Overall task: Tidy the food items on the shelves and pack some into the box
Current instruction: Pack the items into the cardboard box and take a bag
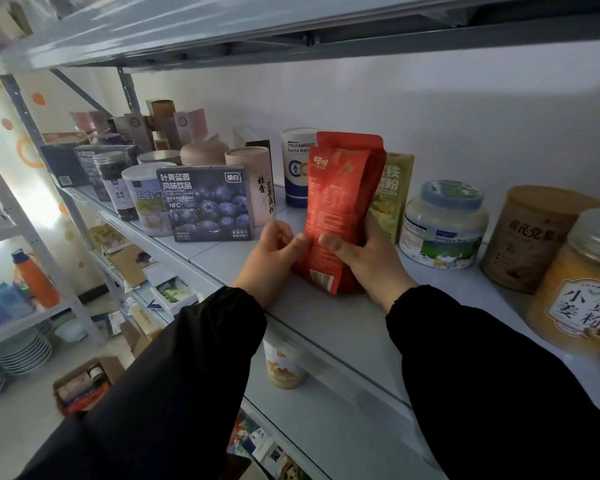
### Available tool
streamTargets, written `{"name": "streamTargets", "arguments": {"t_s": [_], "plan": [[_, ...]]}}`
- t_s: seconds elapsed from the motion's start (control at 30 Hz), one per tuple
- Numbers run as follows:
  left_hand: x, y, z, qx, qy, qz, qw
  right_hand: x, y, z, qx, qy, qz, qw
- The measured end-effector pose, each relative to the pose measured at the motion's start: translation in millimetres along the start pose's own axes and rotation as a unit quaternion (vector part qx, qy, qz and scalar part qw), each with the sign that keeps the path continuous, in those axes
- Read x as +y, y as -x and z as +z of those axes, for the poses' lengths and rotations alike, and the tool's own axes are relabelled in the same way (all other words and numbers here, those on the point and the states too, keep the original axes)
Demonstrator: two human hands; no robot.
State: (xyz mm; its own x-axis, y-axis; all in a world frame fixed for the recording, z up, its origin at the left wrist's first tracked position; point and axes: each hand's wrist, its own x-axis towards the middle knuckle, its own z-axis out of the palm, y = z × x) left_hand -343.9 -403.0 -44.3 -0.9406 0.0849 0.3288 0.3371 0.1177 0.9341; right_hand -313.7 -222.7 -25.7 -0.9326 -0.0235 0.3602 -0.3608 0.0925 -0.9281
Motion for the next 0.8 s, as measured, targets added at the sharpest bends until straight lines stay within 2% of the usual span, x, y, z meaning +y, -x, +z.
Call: {"name": "streamTargets", "arguments": {"t_s": [0.07,0.17,0.23,0.4,0.47,0.53,0.57,0.63,0.7,0.8], "plan": [[-3,-2,1,-0.012,-0.006,0.013,1.000,-5,0,1,-0.015,-0.004,0.009,1.000],[-3,-3,-1,0.004,0.030,0.007,1.000,-11,-2,1,-0.043,-0.081,0.064,0.994],[-6,-5,-3,0.008,0.020,0.012,1.000,-9,-3,0,-0.059,-0.077,0.053,0.994],[4,1,-2,-0.007,0.030,-0.009,0.999,4,-4,-3,-0.039,-0.069,0.050,0.996],[12,8,0,-0.052,0.041,-0.045,0.997,7,-4,-3,-0.033,-0.066,0.071,0.995],[12,9,0,-0.097,0.115,-0.095,0.984,5,-2,0,-0.028,-0.035,0.076,0.996],[10,8,-1,-0.114,0.138,-0.093,0.979,3,-1,0,-0.023,-0.008,0.067,0.997],[6,8,-3,-0.160,0.110,-0.047,0.980,0,-1,0,-0.012,0.029,0.045,0.998],[5,8,-1,-0.144,0.080,-0.038,0.986,-3,-1,-3,-0.013,0.041,0.042,0.998],[7,10,2,-0.085,0.114,-0.048,0.989,-4,-1,-6,-0.040,0.008,0.063,0.997]]}}
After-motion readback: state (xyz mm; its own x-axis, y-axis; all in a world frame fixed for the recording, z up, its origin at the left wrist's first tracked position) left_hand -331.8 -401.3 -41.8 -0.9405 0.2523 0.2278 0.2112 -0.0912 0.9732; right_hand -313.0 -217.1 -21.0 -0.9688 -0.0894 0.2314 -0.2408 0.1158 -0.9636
